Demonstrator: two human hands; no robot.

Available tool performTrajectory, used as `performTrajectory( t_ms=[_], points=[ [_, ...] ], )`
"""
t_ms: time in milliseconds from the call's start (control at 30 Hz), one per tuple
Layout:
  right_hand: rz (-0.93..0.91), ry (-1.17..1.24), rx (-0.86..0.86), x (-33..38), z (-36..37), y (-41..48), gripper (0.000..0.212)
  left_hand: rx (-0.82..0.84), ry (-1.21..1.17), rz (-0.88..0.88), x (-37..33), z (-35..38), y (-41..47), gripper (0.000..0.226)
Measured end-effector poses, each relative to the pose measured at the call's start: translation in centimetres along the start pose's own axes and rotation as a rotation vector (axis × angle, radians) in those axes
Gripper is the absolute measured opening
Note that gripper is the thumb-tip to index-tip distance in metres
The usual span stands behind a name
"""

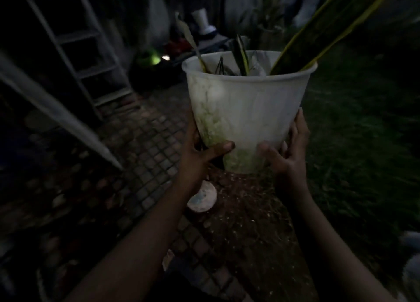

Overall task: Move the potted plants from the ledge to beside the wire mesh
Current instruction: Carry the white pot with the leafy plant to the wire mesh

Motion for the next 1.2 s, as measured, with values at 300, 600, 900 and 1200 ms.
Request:
performTrajectory(
  t_ms=[300,600,900,1200],
  points=[
    [0.189,0.262,0.365,-11.5,25.4,6.3,0.095,-0.347,0.133,0.072,-1.9,-23.7,7.1,0.107],
    [0.175,0.342,0.468,-20.0,39.9,16.7,0.096,-0.477,0.155,0.127,-3.4,-34.6,18.9,0.114],
    [0.087,0.414,0.549,-24.2,44.6,32.8,0.095,-0.519,0.172,0.147,-5.2,-35.0,34.8,0.123],
    [0.095,0.344,0.525,-31.9,49.0,47.5,0.106,-0.485,0.227,0.167,-5.1,-37.1,51.1,0.117]
  ],
)
Point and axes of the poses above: each hand's wrist, its own y-axis towards the middle knuckle, its own z-axis out of the palm, x = y × z, the point moved 8 cm from there along y, towards the middle knuckle, and after that the axes turned 6 degrees about -z, right-handed, at the moved point
